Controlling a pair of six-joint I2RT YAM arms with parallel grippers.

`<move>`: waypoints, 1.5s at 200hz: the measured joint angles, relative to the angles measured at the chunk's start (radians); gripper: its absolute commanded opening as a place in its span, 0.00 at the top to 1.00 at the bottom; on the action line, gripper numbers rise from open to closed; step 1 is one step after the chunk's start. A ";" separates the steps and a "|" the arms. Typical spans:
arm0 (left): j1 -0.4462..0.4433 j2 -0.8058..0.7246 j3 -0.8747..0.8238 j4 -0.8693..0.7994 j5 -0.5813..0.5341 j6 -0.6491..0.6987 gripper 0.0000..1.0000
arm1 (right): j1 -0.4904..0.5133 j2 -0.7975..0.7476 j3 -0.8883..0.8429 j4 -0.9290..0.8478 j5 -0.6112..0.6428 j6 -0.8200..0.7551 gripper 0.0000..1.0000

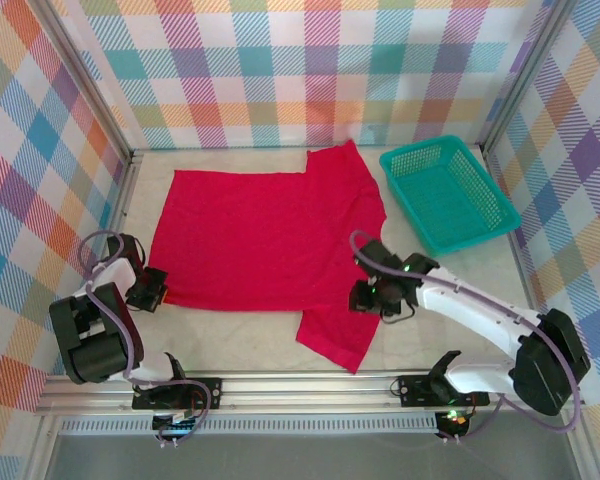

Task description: Fold the inside-out t-shirt

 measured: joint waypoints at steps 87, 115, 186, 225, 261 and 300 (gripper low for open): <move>0.000 -0.116 -0.007 -0.023 0.020 0.002 1.00 | 0.444 0.080 -0.113 0.054 0.065 0.372 0.52; 0.000 -0.117 -0.014 -0.023 0.023 0.002 1.00 | 0.473 0.089 -0.122 0.097 0.074 0.422 0.53; 0.000 -0.131 -0.023 -0.043 0.023 0.002 1.00 | 0.477 0.169 -0.143 0.151 0.080 0.466 0.81; 0.000 -0.163 0.015 -0.141 0.018 0.001 1.00 | 0.480 0.109 -0.116 0.045 0.143 0.455 1.00; 0.000 -0.227 0.114 -0.263 0.014 0.001 1.00 | 0.480 -0.068 -0.007 -0.151 0.238 0.426 1.00; 0.000 -0.391 0.129 -0.383 0.021 0.005 1.00 | 0.534 -0.108 0.092 -0.325 0.279 0.411 1.00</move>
